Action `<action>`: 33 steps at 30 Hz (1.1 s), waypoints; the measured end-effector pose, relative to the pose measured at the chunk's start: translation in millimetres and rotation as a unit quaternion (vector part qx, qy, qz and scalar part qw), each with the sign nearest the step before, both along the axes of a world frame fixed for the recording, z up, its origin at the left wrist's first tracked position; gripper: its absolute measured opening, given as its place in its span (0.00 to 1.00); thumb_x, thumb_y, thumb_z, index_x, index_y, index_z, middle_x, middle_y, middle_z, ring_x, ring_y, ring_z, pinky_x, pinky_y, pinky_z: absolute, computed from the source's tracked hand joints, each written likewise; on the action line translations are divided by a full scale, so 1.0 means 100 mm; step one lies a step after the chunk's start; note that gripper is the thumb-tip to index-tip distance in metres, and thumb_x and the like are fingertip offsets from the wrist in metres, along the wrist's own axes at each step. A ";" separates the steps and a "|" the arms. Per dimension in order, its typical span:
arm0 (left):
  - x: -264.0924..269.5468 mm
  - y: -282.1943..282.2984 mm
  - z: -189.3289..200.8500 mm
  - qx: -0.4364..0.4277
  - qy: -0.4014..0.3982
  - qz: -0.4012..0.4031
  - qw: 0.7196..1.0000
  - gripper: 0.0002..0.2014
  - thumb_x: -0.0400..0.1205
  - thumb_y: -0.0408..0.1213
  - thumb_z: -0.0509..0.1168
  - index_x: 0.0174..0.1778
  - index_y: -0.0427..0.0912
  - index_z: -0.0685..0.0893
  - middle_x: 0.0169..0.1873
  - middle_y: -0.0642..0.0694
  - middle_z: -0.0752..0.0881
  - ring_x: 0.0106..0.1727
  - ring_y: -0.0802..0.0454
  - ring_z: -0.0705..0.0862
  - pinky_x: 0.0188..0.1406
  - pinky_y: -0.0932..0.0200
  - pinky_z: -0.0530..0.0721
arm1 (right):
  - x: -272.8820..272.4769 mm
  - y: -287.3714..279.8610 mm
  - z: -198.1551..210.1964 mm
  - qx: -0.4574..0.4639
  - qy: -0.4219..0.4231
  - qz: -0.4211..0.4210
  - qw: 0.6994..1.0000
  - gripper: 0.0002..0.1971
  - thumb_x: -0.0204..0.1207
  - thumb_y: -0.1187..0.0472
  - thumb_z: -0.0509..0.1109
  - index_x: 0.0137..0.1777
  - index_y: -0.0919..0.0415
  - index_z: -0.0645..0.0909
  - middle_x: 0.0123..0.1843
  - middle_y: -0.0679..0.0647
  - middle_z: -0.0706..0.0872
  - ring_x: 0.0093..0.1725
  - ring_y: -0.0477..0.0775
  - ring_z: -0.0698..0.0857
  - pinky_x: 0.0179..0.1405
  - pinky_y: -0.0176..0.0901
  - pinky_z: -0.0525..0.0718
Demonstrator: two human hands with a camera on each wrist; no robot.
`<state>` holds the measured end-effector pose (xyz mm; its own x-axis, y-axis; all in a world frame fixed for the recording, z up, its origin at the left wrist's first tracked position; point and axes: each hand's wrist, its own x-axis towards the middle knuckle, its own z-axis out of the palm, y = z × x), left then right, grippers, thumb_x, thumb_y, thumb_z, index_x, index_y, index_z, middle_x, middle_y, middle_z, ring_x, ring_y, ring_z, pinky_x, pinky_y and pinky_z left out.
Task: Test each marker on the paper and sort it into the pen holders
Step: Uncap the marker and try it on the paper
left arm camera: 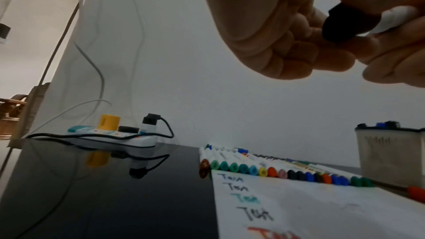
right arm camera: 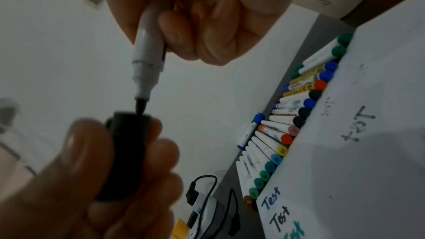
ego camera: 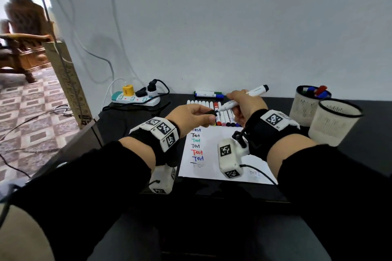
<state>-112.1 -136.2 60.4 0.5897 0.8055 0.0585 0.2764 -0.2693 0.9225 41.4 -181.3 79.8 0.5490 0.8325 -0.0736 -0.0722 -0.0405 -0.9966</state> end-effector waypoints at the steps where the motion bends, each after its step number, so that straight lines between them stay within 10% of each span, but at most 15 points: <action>1: 0.02 -0.03 0.02 -0.002 -0.010 -0.004 1.000 0.04 0.78 0.34 0.70 0.43 0.49 0.83 0.37 0.51 0.88 0.37 0.61 0.85 0.54 0.66 0.81 | 0.00 -0.01 0.01 0.008 -0.005 0.004 1.000 0.15 0.74 0.61 0.71 0.28 0.57 0.71 0.14 0.49 0.69 0.14 0.46 0.65 0.22 0.36 0.65; 12: 0.07 -0.19 0.24 0.017 -0.040 -0.022 0.999 0.05 0.79 0.35 0.68 0.41 0.50 0.84 0.31 0.58 0.88 0.32 0.70 0.84 0.39 0.79 0.79 | 0.01 -0.16 0.20 0.060 -0.019 0.058 0.996 0.23 0.75 0.66 0.70 0.25 0.56 0.62 0.16 0.51 0.69 0.12 0.44 0.63 0.12 0.29 0.58; 16: 0.09 -0.19 0.32 0.017 -0.053 -0.001 0.998 0.03 0.79 0.38 0.69 0.41 0.52 0.85 0.30 0.58 0.88 0.34 0.65 0.84 0.48 0.71 0.80 | 0.02 -0.22 0.27 0.073 -0.022 0.097 0.992 0.22 0.75 0.60 0.74 0.26 0.56 0.64 0.19 0.55 0.73 0.19 0.49 0.64 0.20 0.36 0.57; 20: 0.10 -0.17 0.40 0.018 -0.050 0.027 0.998 0.02 0.80 0.41 0.67 0.42 0.50 0.84 0.28 0.57 0.87 0.28 0.67 0.83 0.32 0.75 0.78 | 0.03 -0.31 0.39 0.068 -0.005 0.130 0.989 0.16 0.79 0.51 0.69 0.32 0.57 0.72 0.17 0.52 0.76 0.19 0.47 0.67 0.19 0.34 0.59; 33: 0.23 -0.32 0.57 -0.007 -0.062 -0.002 0.998 0.07 0.85 0.36 0.58 0.47 0.40 0.81 0.21 0.56 0.84 0.24 0.65 0.82 0.29 0.73 0.77 | 0.02 -0.32 0.50 0.074 0.078 -0.007 0.994 0.11 0.75 0.65 0.61 0.31 0.59 0.67 0.15 0.52 0.69 0.15 0.47 0.66 0.14 0.30 0.64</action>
<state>-89.4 -168.5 117.7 0.5812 0.8048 0.1205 0.1594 -0.2578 0.9530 43.5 -213.8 129.8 0.5519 0.8331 -0.0364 -0.2262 0.1075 -0.9681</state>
